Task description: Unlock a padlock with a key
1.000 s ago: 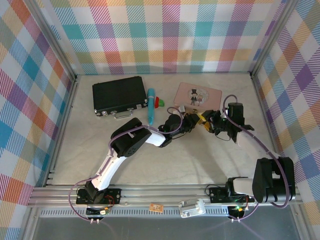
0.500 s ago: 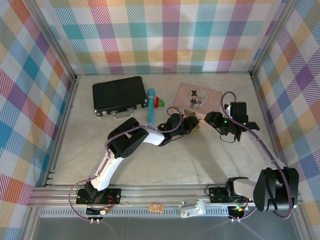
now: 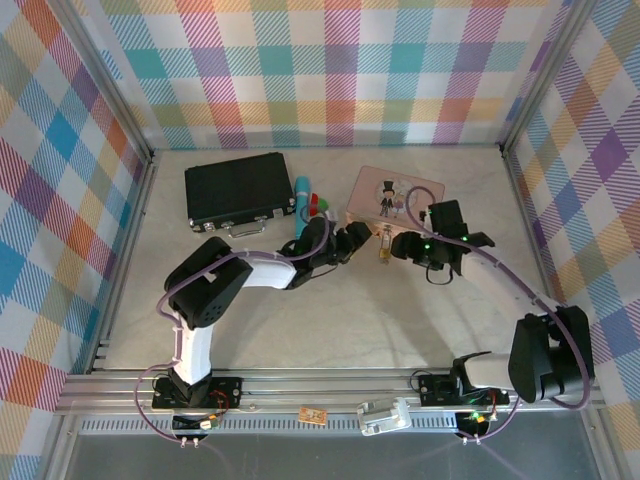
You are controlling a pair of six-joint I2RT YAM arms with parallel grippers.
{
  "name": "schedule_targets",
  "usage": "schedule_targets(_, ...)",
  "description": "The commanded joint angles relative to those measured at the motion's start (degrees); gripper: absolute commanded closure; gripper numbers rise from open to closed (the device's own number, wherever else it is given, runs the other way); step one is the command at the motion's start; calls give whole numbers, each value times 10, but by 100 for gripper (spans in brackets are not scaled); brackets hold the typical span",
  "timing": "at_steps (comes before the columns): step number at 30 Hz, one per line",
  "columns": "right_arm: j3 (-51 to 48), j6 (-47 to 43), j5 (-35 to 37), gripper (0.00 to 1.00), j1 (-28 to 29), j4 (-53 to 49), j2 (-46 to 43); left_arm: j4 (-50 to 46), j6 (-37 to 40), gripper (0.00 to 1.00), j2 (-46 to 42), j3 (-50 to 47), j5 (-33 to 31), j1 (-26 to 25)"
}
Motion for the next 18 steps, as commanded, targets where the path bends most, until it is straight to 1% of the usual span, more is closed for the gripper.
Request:
schedule_targets(1, 31, -15, 56, 35, 19, -21, 29, -32, 40, 35, -33, -7, 20, 7)
schedule_targets(4, 45, 8, 81, 37, 22, -35, 49, -84, 94, 37, -22, 24, 44, 7)
schedule_targets(6, 47, 14, 86, 37, 21, -41, 49, -147, 141, 38, -3, 73, 73, 6)
schedule_targets(8, 43, 17, 107, 38, 18, -49, 41, -206, 186, 38, 14, 109, 82, 3)
schedule_targets(10, 31, 25, 111, 38, 6, -50, 30, -261, 230, 38, 28, 139, 82, -3)
schedule_targets(13, -2, 44, 82, 38, -37, -43, 7, -320, 276, 38, 50, 178, 76, -14)
schedule_targets(15, -32, 56, 50, 39, -72, -28, -15, -349, 294, 38, 71, 205, 72, -24)
schedule_targets(18, -68, 67, 19, 39, -107, -11, -48, -389, 315, 37, 103, 246, 55, -37)
